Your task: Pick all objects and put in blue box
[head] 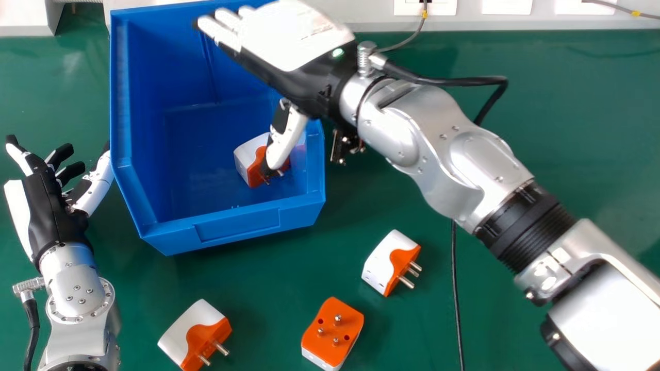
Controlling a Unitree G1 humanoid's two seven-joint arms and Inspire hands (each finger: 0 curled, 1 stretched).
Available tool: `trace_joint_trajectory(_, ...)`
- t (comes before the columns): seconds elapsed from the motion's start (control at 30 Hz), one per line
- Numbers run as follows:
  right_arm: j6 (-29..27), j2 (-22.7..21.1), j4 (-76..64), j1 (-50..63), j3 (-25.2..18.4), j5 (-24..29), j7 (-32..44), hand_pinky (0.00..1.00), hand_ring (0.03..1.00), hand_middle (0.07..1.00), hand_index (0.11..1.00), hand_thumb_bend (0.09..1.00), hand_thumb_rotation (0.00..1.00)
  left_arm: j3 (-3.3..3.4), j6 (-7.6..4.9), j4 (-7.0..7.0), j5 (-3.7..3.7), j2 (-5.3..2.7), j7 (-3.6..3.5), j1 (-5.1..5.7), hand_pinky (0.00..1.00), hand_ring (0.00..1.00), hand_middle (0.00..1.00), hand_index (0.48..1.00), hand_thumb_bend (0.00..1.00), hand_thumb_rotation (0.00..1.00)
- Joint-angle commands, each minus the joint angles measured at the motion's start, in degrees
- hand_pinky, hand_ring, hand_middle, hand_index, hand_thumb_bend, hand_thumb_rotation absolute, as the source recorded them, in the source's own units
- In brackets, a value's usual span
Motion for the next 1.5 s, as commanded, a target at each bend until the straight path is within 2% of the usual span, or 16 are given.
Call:
trace_joint_trajectory(0.0,-1.22,-0.72,-2.92,1.30,-1.56,-0.47,-5.45,0.94,1.000,1.000,1.000,1.000,0.29,-1.05,0.95,1.49,1.86,-0.16,1.97,0.86,0.67,0.78,0.85,0.898,0.68,0.37)
trace_joint_trajectory(0.07,-2.50,-1.24,-4.12,2.96,-2.02,-0.83,-9.68,0.92,1.000,1.000,1.000,1.000,0.30,-3.01,1.13,2.25,4.88,0.51,4.32,0.73,0.67,0.77,0.84,0.895,0.68,0.37)
trace_joint_trajectory(0.17,-4.56,-1.41,-4.44,4.53,-2.65,-0.31,-14.26,0.91,1.000,1.000,0.999,0.996,0.30,-8.20,3.09,3.43,12.24,2.91,8.25,0.80,0.66,0.75,0.83,0.890,0.67,0.36)
trace_joint_trajectory(0.23,-5.69,-1.42,-4.16,4.95,-2.85,-0.12,-15.88,0.89,0.998,1.000,0.998,0.985,0.30,-10.62,5.03,3.45,15.57,4.03,9.61,0.90,0.65,0.74,0.82,0.882,0.67,0.35)
trace_joint_trajectory(0.43,-7.20,-1.80,-4.45,5.06,-3.56,0.35,-15.88,0.86,0.989,1.000,0.994,0.970,0.29,-14.93,12.09,2.88,21.11,5.06,12.43,0.41,0.62,0.72,0.79,0.866,0.67,0.34)
trace_joint_trajectory(0.53,-7.43,-1.94,-4.96,5.43,-3.96,0.42,-15.89,0.85,0.984,1.000,0.989,0.964,0.29,-16.48,15.01,2.60,23.14,5.42,13.57,0.16,0.61,0.71,0.79,0.862,0.68,0.34)
trace_joint_trajectory(0.63,-7.67,-2.08,-5.49,5.97,-4.54,0.94,-15.80,0.85,0.981,1.000,0.985,0.959,0.29,-17.23,18.07,1.79,24.38,5.44,14.74,0.04,0.61,0.71,0.78,0.860,0.69,0.34)
trace_joint_trajectory(0.73,-8.13,-1.98,-5.45,6.38,-5.19,1.58,-15.71,0.84,0.979,1.000,0.983,0.957,0.29,-16.67,19.23,1.38,24.06,5.24,15.49,0.01,0.61,0.71,0.78,0.860,0.70,0.34)
trace_joint_trajectory(0.87,-8.16,-1.75,-5.68,6.80,-5.76,1.59,-15.47,0.83,0.973,1.000,0.978,0.935,0.27,-15.62,19.46,0.73,22.92,5.17,15.48,0.24,0.61,0.72,0.78,0.861,0.72,0.31)
trace_joint_trajectory(0.97,-7.51,-2.11,-6.14,6.93,-6.13,0.94,-15.59,0.83,0.972,1.000,0.976,0.931,0.27,-14.42,19.52,-0.22,21.76,5.15,15.47,0.74,0.61,0.72,0.78,0.862,0.73,0.30)
trace_joint_trajectory(1.13,-6.15,-4.62,-10.95,9.42,-8.62,0.41,-16.45,0.83,0.968,1.000,0.971,0.941,0.27,-12.15,18.74,0.22,19.15,4.74,15.69,0.66,0.62,0.73,0.78,0.863,0.73,0.30)
trace_joint_trajectory(1.2,-4.57,-5.44,-14.48,13.34,-13.24,2.18,-19.92,0.84,0.966,1.000,0.967,0.948,0.27,-8.99,17.09,-0.33,15.35,3.39,15.43,0.71,0.62,0.73,0.78,0.864,0.73,0.30)
trace_joint_trajectory(1.27,-3.60,-5.60,-15.49,15.69,-16.62,3.43,-22.59,0.83,0.955,0.999,0.963,0.955,0.27,-6.68,15.47,-0.67,12.23,2.38,14.82,0.62,0.62,0.72,0.78,0.861,0.74,0.31)
trace_joint_trajectory(1.33,-3.27,-5.99,-14.37,17.37,-20.46,6.65,-23.79,0.83,0.951,0.998,0.962,0.957,0.28,-3.60,11.90,-0.84,7.71,0.99,12.74,0.57,0.62,0.72,0.78,0.861,0.74,0.31)
trace_joint_trajectory(1.4,-2.81,-6.80,-14.04,18.32,-22.66,9.26,-22.59,0.82,0.945,0.997,0.967,0.957,0.29,-1.85,9.58,-0.97,5.08,0.18,11.36,0.58,0.62,0.72,0.78,0.860,0.73,0.31)
trace_joint_trajectory(1.47,-0.09,-10.14,-15.63,19.07,-24.47,12.18,-15.23,0.81,0.938,0.996,0.978,0.957,0.30,-1.33,7.70,-1.67,4.04,-0.35,10.70,0.92,0.63,0.72,0.78,0.857,0.73,0.31)
